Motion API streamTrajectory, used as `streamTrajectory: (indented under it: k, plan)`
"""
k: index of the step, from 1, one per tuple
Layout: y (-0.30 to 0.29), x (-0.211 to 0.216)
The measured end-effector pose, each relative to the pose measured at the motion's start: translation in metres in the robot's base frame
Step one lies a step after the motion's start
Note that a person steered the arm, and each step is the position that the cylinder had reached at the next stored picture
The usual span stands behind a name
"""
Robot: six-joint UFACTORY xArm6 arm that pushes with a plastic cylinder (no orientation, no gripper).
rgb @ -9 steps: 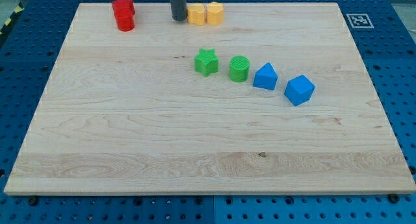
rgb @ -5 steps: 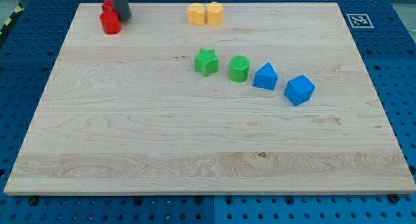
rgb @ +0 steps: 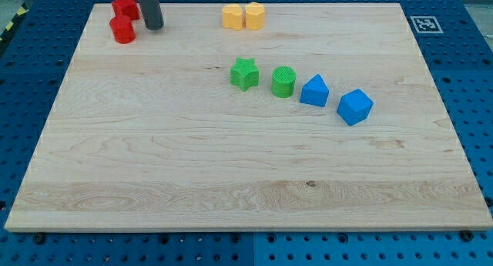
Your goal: Push the red blocks slightly to the left
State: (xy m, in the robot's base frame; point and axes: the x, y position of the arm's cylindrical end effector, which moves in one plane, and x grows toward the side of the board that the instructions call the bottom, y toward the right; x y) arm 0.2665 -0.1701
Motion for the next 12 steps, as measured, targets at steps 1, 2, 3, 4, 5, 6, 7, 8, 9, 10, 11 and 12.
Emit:
streamTrajectory:
  k: [1,2,3,4,5,6,7,8,9,10,11,12]
  plan:
    - [-0.004,0.052]
    - [-0.01,0.081]
    - [-0.026,0.083]
    - [-0.055,0.073]
    - [-0.056,0.07]
    - [-0.055,0.064]
    - [-0.055,0.05]
    - [-0.055,0.035]
    - [-0.055,0.03]
    - [-0.055,0.03]
    - [-0.055,0.025]
    - [-0.055,0.019]
